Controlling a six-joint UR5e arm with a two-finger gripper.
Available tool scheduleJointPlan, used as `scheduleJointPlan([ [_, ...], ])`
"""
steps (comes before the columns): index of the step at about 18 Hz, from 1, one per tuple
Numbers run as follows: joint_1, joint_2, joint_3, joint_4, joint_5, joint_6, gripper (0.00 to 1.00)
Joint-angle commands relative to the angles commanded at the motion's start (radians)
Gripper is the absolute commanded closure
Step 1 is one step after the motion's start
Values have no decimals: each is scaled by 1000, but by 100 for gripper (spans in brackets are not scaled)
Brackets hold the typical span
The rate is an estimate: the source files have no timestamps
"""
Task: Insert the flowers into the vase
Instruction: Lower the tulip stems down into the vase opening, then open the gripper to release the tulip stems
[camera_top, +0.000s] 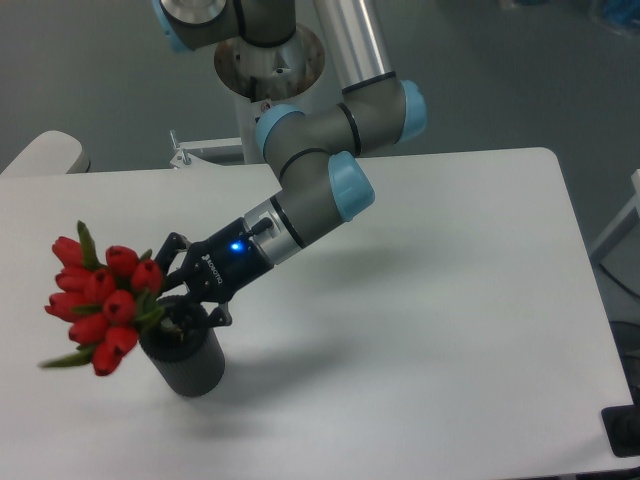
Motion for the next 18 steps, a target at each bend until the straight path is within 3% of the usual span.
scheduleJointPlan([
  [8, 29, 3, -28, 2, 0, 49, 43],
  [11, 35, 3, -28, 2, 0, 49, 30],
  [14, 51, 11, -28, 3, 0, 52, 0],
  [18, 80, 17, -28, 3, 0, 52, 0],
])
